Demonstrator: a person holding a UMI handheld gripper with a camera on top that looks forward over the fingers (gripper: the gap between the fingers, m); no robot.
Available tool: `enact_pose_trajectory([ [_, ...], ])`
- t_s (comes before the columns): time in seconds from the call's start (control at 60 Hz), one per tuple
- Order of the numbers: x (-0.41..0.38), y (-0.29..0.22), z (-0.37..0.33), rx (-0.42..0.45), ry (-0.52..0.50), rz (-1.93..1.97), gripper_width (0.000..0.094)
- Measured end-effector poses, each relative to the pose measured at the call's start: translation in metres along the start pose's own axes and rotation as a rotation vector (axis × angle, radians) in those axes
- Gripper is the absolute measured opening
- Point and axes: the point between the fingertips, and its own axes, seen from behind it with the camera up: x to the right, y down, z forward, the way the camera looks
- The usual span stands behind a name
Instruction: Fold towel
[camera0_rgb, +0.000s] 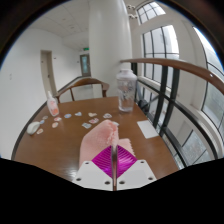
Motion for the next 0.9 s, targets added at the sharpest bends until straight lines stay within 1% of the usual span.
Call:
enact_pose_trajectory([
  [0.133,0.043,0.028,0.014,-0.059,0.073,-0.015,0.0028],
  [0.15,0.047,0.03,0.019,-0.065,0.072,-0.013,0.0046],
  [0.167,0.048,0.032,0.019,-0.067,0.07,-0.009,0.0128],
  [0.2,0.049,0.034,0.02,-0.07,0.064,0.001,0.0195],
  [0.333,0.049,0.038,0.016,-0.076,0.028,0.045,0.0869],
  [0.4,0.052,0.036,0.005,-0.063,0.036,0.04,0.0813],
  [0.45,0.054,0.034,-0.006,-0.047,0.047,0.029,0.0836],
  [0.5,0.052,0.029,-0.019,-0.025,0.048,0.02,0.0836],
  [0.7,0.013,0.023,-0.098,0.065,-0.007,-0.013,0.0836],
  [0.833,-0.018,0.031,-0.154,0.132,-0.034,-0.071,0.0836],
  [0.9,-0.032,0.041,-0.174,0.139,-0.044,-0.096,0.0843],
])
